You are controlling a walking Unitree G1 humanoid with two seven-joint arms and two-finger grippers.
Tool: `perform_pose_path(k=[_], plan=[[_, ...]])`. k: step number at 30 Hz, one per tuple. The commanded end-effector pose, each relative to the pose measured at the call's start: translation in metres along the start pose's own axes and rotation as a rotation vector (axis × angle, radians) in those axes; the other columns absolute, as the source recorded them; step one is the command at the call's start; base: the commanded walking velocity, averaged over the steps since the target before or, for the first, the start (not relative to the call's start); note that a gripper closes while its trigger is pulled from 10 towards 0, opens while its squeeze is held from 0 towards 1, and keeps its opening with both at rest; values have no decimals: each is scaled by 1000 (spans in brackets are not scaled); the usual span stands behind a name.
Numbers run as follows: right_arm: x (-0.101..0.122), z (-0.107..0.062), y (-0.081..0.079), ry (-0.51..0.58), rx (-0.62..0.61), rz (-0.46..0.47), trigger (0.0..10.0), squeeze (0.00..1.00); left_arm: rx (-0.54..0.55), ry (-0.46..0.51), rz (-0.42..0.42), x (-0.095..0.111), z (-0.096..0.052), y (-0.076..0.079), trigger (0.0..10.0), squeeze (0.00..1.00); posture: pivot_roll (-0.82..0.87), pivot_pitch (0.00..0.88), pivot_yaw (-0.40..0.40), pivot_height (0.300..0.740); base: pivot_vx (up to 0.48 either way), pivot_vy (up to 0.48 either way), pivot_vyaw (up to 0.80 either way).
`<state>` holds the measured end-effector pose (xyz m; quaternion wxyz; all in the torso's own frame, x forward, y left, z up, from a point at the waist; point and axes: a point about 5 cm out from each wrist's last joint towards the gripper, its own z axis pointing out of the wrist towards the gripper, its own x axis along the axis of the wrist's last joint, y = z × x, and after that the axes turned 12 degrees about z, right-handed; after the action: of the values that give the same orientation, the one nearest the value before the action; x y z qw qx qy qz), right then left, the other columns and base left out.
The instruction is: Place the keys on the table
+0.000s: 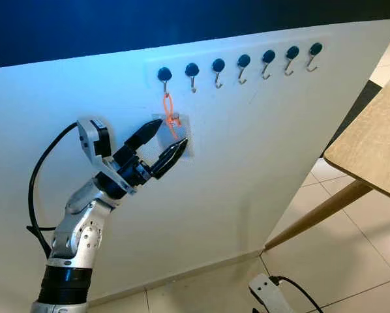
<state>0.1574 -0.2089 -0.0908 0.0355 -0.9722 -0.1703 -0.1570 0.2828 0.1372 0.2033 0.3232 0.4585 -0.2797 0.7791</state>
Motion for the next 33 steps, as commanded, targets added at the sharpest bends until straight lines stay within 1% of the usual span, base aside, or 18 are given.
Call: perform_pose_path(k=[1, 4, 8, 11, 19, 23, 29, 33], plan=[[-16, 2, -7, -56, 11, 0, 10000, 0, 27, -15, 11, -4, 3, -2, 10000, 0, -73, 59, 38, 740, 0, 0, 0], [-16, 2, -6, -56, 11, 1, 10000, 0, 41, -15, 17, -4, 4, -3, 10000, 0, -73, 59, 38, 740, 0, 0, 0], [-16, 2, -6, -56, 11, 0, 10000, 0, 99, -12, 32, -2, 6, -10, 10000, 0, -71, 54, 36, 740, 0, 0, 0], [-16, 2, -7, -55, 12, -1, 10000, 0, 130, -20, 60, -2, 6, -15, 10000, 0, -70, 51, 36, 740, 0, 0, 0], [-15, 2, -8, -56, 15, -7, 10000, 0, 175, 16, 71, 8, 0, -26, 10000, 0, -66, 52, 35, 740, 0, 0, 0], [-15, 2, -8, -57, 15, -8, 10000, 0, 178, 29, 67, 12, 3, -25, 10000, 0, -66, 52, 35, 740, 0, 0, 0], [-16, 3, -10, -56, 18, -3, 10000, 0, 150, 32, 56, 10, 11, -17, 10000, 0, -70, 59, 45, 740, 0, 0, 0], [-16, 3, -10, -55, 16, 0, 10000, 0, 119, 37, 28, 8, 15, -12, 10000, 0, -72, 60, 46, 740, 0, 0, 0]])
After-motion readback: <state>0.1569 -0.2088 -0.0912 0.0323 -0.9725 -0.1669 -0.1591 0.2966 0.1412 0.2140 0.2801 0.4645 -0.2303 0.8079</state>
